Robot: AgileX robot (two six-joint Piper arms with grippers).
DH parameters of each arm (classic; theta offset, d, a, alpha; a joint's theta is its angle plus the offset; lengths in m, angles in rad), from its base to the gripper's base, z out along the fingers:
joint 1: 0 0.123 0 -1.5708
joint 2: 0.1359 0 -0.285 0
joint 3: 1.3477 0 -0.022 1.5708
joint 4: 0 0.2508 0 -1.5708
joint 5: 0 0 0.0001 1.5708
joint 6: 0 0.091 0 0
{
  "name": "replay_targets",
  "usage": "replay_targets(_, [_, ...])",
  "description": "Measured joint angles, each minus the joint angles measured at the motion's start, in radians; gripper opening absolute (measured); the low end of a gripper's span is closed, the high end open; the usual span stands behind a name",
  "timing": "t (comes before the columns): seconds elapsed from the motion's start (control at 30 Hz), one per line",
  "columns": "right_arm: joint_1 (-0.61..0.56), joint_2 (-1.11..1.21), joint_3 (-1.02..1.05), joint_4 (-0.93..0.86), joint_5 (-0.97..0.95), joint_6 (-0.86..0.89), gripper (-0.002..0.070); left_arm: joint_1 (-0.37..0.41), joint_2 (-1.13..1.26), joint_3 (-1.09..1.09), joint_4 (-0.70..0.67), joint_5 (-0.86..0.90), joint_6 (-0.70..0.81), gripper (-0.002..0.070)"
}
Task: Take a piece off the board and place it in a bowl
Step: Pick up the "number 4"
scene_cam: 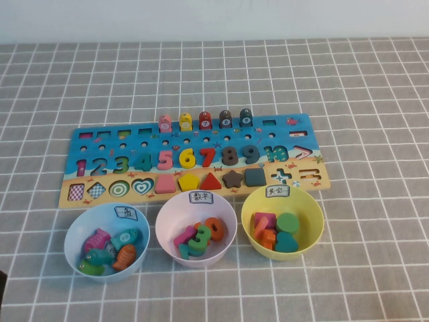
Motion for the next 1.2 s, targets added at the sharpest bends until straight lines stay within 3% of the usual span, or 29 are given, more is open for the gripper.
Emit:
replay_targets(0.33, [0.000,0.000,0.000,0.000,0.000,0.000,-0.0017,0.000,0.000,-0.005,-0.023,-0.032,0.000,0.0002])
replay_targets(0.47, [0.000,0.000,0.000,0.000,0.000,0.000,-0.0017,0.000,0.070,-0.105,-0.023,0.016,0.000,0.0002])
replay_targets(1.2, [0.000,0.000,0.000,0.000,0.000,0.000,-0.0017,0.000,1.173,-0.953,0.350,0.647,0.033,0.0002])
